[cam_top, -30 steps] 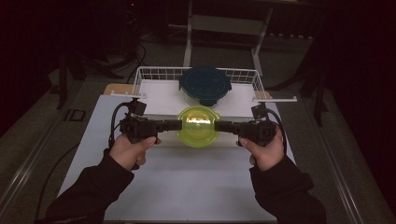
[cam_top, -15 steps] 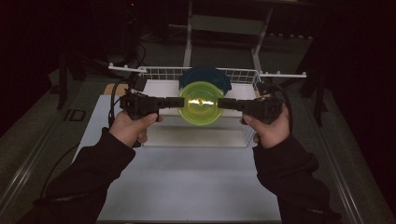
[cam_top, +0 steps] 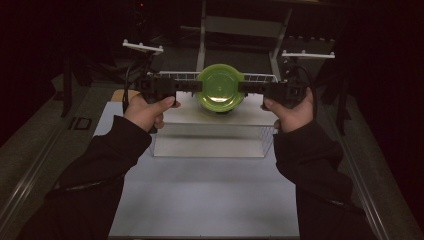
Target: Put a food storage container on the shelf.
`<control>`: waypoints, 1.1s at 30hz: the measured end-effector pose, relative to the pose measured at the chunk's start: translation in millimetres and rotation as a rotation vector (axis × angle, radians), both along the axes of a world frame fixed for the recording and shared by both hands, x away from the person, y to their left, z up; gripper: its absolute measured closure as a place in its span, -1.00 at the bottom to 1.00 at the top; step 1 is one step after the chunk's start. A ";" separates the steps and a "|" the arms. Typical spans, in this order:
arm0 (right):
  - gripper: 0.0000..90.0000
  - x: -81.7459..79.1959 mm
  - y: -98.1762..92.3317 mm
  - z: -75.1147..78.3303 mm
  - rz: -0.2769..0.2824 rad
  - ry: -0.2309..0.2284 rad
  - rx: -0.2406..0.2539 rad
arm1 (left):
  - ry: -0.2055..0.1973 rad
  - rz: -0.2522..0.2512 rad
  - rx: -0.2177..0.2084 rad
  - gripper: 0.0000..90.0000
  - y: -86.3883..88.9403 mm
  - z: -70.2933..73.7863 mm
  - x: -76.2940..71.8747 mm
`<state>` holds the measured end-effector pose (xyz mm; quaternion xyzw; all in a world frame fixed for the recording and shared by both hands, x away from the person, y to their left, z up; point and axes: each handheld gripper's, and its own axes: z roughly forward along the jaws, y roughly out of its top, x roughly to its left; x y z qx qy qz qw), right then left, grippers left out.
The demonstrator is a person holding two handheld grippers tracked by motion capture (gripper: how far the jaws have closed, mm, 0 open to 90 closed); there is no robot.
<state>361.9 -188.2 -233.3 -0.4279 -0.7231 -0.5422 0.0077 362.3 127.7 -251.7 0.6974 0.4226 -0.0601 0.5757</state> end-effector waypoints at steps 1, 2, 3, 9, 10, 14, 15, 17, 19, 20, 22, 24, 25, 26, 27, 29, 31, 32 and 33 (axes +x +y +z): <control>0.81 2.0 -0.4 1.1 -0.005 0.000 -0.004 | 0.003 0.004 -0.004 0.80 -1.0 1.4 4.1; 0.81 5.5 -1.7 2.1 -0.009 0.004 0.005 | 0.008 0.004 -0.007 0.80 -1.7 1.9 6.7; 0.81 7.5 -2.1 2.7 -0.015 0.004 0.004 | 0.013 0.004 -0.008 0.80 -3.1 2.0 11.0; 0.81 22.2 -4.2 2.2 -0.055 0.018 -0.005 | 0.053 0.018 -0.030 0.80 -7.4 -4.8 25.5; 0.81 23.9 -4.2 1.4 -0.058 0.020 -0.012 | 0.056 0.019 -0.033 0.80 -7.6 -6.1 26.6; 0.81 29.8 -4.5 -2.9 -0.065 0.042 -0.015 | 0.092 0.011 -0.050 0.79 -7.4 -13.9 35.2; 0.80 30.8 -4.2 -3.9 -0.068 0.045 -0.015 | 0.099 0.015 -0.048 0.79 -8.0 -15.6 36.5; 0.80 33.2 -3.4 -6.0 -0.078 0.048 -0.024 | 0.105 0.021 -0.045 0.79 -8.2 -16.6 37.4; 0.80 36.0 -2.9 -8.0 -0.080 0.059 -0.023 | 0.112 0.025 -0.049 0.79 -7.9 -17.3 39.0; 0.80 37.2 -2.8 -8.4 -0.083 0.060 -0.021 | 0.114 0.028 -0.049 0.79 -7.8 -17.2 39.5; 0.80 39.0 -1.8 -7.9 -0.087 0.065 -0.023 | 0.115 0.034 -0.049 0.79 -7.8 -16.8 41.2; 0.79 41.2 -0.7 -7.6 -0.094 0.064 -0.023 | 0.130 0.043 -0.057 0.78 -7.6 -16.8 43.2; 0.79 42.6 -0.8 -7.2 -0.097 0.073 -0.021 | 0.126 0.044 -0.054 0.77 -7.9 -16.7 43.6; 0.78 44.3 -0.9 -7.1 -0.094 0.079 -0.019 | 0.122 0.046 -0.051 0.75 -8.1 -16.6 43.8; 0.78 45.6 -1.0 -7.0 -0.092 0.086 -0.016 | 0.118 0.053 -0.047 0.74 -8.8 -16.5 44.1; 0.76 48.4 -1.2 -6.9 -0.095 0.096 -0.011 | 0.110 0.059 -0.042 0.67 -11.0 -16.2 45.3; 0.73 50.7 -0.4 -7.2 -0.111 0.099 -0.024 | 0.105 0.072 -0.029 0.58 -14.4 -16.1 46.8; 0.73 50.7 -0.4 -7.2 -0.111 0.099 -0.024 | 0.105 0.072 -0.029 0.58 -14.4 -16.1 46.8; 0.71 52.7 -0.1 -7.9 -0.121 0.105 -0.022 | 0.100 0.080 -0.023 0.58 -15.7 -17.1 48.8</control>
